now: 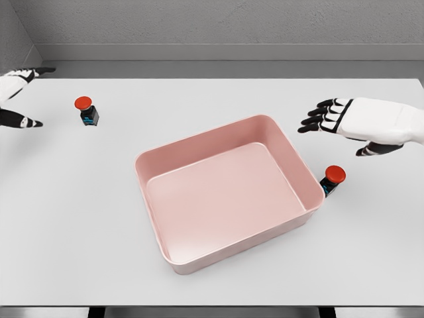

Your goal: Put the industrial switch in the basket with both arms

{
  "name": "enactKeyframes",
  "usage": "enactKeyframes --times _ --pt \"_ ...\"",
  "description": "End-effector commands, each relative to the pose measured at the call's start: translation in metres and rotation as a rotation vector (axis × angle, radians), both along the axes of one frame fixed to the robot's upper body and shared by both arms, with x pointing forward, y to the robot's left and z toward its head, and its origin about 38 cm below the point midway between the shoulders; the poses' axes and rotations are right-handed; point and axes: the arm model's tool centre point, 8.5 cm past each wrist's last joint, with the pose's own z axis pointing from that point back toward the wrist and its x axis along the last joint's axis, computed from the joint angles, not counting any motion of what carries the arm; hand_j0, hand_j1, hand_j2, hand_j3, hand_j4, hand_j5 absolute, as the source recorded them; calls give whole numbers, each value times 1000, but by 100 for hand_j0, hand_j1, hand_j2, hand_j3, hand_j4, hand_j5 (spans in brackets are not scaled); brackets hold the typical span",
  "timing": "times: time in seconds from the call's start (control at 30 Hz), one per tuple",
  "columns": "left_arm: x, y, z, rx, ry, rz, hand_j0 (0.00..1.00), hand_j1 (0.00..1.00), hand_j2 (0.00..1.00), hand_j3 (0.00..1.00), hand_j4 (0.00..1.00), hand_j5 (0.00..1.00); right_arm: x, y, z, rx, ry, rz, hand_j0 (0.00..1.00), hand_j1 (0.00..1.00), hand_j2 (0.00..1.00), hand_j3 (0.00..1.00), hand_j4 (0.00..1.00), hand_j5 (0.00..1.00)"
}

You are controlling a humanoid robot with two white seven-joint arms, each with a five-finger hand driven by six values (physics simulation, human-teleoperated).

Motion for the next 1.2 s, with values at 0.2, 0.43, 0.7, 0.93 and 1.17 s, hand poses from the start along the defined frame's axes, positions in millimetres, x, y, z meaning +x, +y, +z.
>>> enactKeyframes --times 0.2,0.43,0.7,0.93,1.17 --pt "6 -26 -11 -13 24 -54 100 100 100 100 100 100 4 -8 -2 8 10 -30 100 100 100 100 100 100" --pt "16 -48 -11 2 32 -107 100 100 100 100 100 100 15 -50 -33 22 97 -173 100 100 100 100 100 100" --pt "23 -55 -6 11 26 -121 100 100 100 100 100 100 18 -84 -58 137 211 -299 100 100 100 100 100 100" --pt "38 -69 -11 3 41 -124 100 100 100 100 100 100 11 -73 -77 230 299 -285 100 100 100 100 100 100" --pt "41 -70 -21 -1 69 -110 100 100 100 100 100 100 4 -75 -84 313 359 -298 100 100 100 100 100 100"
